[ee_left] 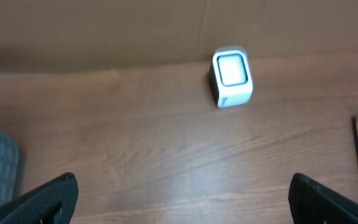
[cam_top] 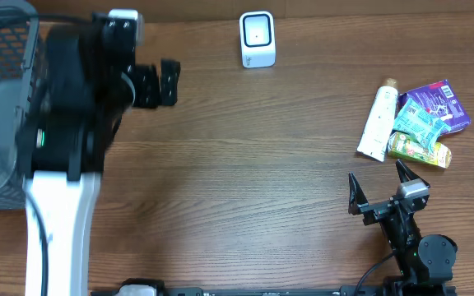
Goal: Scan the item barcode
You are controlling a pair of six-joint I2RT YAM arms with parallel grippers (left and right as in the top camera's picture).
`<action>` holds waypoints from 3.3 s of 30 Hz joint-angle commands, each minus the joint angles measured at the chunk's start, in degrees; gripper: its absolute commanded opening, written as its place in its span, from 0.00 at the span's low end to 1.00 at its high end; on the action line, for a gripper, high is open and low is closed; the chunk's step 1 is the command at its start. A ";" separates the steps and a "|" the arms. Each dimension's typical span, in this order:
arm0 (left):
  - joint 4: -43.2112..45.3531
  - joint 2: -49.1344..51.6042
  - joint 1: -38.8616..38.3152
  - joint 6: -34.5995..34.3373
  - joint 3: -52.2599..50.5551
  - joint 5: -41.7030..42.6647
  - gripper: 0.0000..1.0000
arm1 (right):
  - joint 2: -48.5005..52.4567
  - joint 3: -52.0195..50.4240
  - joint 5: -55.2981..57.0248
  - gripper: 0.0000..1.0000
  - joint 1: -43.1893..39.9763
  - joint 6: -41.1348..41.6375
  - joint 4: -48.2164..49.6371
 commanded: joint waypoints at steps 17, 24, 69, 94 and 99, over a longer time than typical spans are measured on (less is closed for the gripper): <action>49.20 -44.96 0.07 17.94 -73.75 0.44 1.00 | -0.57 -0.59 0.35 1.00 -0.11 -0.07 0.31; 60.19 -56.78 0.07 23.52 -88.19 0.46 1.00 | -0.57 -0.59 0.35 1.00 -0.11 -0.07 0.31; 48.09 -74.05 4.24 21.24 -92.67 0.24 1.00 | -0.57 -0.59 0.35 1.00 -0.11 -0.07 0.31; 48.09 -74.05 4.24 21.24 -92.67 0.24 1.00 | -0.57 -0.59 0.35 1.00 -0.11 -0.07 0.31; 48.09 -74.05 4.24 21.24 -92.67 0.26 1.00 | -0.57 -0.59 0.35 1.00 -0.11 -0.04 0.31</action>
